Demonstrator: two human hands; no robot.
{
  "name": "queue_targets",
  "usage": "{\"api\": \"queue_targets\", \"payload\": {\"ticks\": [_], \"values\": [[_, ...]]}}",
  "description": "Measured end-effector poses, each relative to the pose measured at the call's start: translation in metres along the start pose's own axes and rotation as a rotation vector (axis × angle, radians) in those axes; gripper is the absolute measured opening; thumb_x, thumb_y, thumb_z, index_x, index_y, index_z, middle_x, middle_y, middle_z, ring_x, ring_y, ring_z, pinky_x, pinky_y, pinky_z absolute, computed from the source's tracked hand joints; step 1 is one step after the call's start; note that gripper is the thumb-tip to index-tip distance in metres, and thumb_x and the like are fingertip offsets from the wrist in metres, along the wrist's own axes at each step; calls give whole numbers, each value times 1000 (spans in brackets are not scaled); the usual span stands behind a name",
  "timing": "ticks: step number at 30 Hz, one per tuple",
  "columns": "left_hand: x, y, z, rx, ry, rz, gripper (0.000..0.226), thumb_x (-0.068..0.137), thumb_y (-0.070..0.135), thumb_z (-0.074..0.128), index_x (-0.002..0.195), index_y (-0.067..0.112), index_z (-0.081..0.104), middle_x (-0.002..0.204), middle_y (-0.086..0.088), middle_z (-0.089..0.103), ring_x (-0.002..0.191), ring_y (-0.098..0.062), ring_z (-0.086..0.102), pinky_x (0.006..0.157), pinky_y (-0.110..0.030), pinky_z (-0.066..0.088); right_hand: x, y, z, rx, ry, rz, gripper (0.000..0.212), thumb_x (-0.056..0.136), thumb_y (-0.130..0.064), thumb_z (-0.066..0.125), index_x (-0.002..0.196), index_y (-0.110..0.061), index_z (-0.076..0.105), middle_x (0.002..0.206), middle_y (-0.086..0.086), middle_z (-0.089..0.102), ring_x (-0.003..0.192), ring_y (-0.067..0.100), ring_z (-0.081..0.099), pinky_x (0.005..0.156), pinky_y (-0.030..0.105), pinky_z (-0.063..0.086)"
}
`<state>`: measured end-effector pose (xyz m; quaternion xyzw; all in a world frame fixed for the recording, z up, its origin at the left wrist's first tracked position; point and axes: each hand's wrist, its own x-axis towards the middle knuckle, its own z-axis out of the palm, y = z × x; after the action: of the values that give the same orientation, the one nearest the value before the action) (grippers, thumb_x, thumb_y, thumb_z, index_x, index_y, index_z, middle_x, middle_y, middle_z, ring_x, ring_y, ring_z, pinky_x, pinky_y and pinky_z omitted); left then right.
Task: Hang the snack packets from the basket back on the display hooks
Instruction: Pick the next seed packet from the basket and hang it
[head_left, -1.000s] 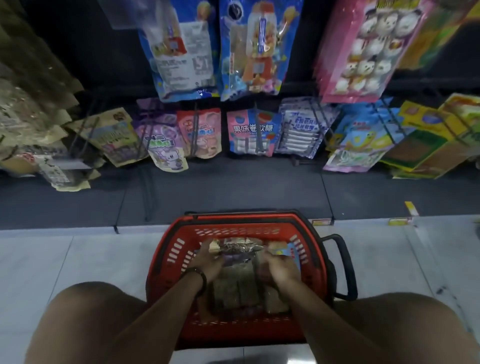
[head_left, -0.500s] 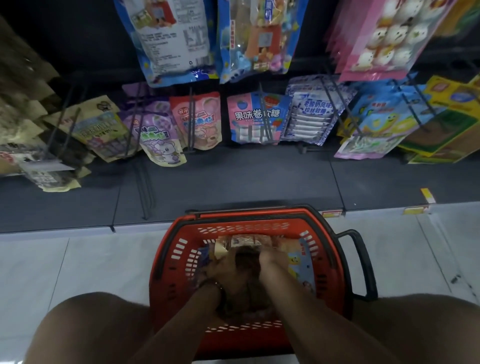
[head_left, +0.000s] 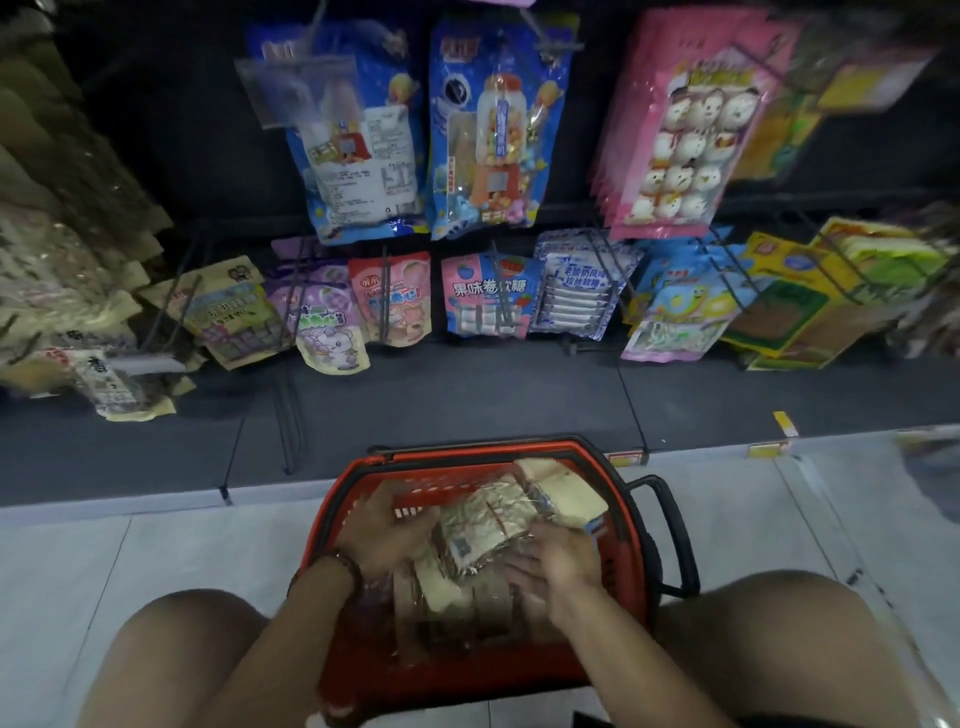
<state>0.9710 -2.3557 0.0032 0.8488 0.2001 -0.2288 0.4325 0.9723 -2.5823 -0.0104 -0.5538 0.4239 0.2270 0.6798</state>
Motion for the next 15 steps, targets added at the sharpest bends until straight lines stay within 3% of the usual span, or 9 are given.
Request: {"api": "queue_targets", "payload": {"ticks": [3,5,7,10,11,13,14,15], "values": [[-22,12,-9,-25,-86,114,59,87,53,77,138,31,58,132,11,63,124,-14,61,102,-29,48,-27,-20,-23,-116,-126,-126,10,100,-7,67,106,0,64,76,16,68,64,31,69,59,41,65],[-42,24,-15,-66,-139,171,54,77,64,81,125,46,63,120,27,67,114,1,63,90,-16,48,-43,-36,-33,-219,-247,-221,15,99,-11,69,110,0,68,82,16,71,73,32,69,69,45,64],[-61,31,-18,-157,-249,230,46,69,68,84,111,61,66,106,31,73,99,10,68,78,-9,51,-63,-51,-36,-280,-364,-297,20,100,-16,70,115,-3,70,91,14,68,78,30,67,77,48,63],[-81,32,-13,-347,-231,272,36,72,62,87,104,61,70,82,28,72,72,5,67,64,-14,52,-84,-66,-34,-328,-444,-431,15,101,-27,71,95,-14,67,78,-1,58,74,21,62,70,41,58],[-87,33,-12,-395,-192,294,37,71,64,87,104,60,71,79,27,70,70,5,64,66,-17,55,-90,-71,-33,-337,-437,-485,20,101,-32,71,88,-17,66,74,-6,57,73,16,60,69,36,54],[-95,37,-10,-440,-129,313,46,74,65,85,114,48,72,93,9,75,79,-14,70,76,-36,59,-98,-80,-32,-324,-466,-568,25,99,-38,72,80,-23,68,65,-14,57,63,7,57,65,30,46],[-100,42,-12,-447,-107,325,50,76,63,84,117,40,71,98,-4,76,78,-23,70,74,-43,59,-101,-84,-31,-311,-504,-578,24,97,-39,74,80,-23,68,63,-14,57,58,7,57,61,30,44],[-105,47,-16,-455,-89,339,51,76,63,84,117,35,71,95,-7,74,72,-24,66,67,-42,57,-106,-88,-31,-307,-545,-572,23,95,-39,78,85,-22,67,62,-11,58,54,10,57,55,29,44]]}}
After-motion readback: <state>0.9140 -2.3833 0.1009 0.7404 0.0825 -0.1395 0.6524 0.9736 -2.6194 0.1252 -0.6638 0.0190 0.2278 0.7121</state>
